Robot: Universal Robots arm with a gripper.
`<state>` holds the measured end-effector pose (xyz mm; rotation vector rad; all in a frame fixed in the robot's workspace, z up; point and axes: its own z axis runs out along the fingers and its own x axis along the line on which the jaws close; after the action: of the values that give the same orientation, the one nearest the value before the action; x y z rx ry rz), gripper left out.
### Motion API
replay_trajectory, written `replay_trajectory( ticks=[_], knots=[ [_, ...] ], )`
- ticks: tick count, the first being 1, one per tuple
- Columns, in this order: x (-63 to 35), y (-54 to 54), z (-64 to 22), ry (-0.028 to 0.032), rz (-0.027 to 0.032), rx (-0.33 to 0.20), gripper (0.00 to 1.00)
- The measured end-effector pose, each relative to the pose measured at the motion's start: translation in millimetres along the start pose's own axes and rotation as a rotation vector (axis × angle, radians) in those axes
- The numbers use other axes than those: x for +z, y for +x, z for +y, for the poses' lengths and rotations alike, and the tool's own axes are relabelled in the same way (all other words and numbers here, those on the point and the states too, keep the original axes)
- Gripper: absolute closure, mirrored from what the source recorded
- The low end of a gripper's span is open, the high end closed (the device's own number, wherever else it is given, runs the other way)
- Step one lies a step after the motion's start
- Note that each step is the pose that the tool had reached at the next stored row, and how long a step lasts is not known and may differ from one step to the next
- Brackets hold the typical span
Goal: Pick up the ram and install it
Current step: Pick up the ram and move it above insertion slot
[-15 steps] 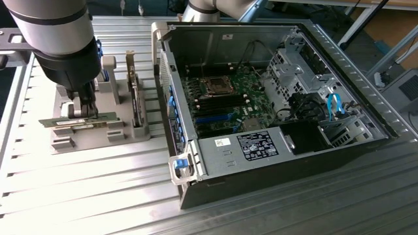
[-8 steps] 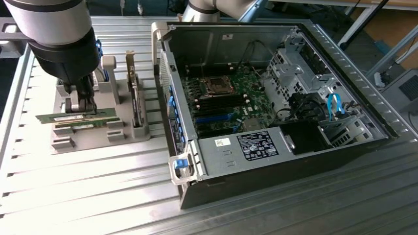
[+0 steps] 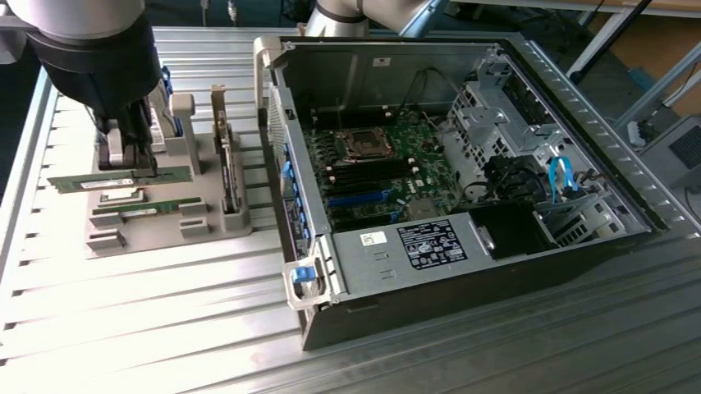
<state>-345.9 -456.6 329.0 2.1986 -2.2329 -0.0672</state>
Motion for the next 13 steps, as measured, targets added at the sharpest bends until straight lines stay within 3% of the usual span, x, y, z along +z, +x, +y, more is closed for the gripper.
replay_trajectory(
  ticks=[5, 13],
  knots=[
    [-17.0, -0.4, 0.6, 0.0, 0.0001, 0.0, 0.88],
    [-33.8, -0.8, 1.2, -0.0001, 0.0001, 0.0, 0.88]
  ],
)
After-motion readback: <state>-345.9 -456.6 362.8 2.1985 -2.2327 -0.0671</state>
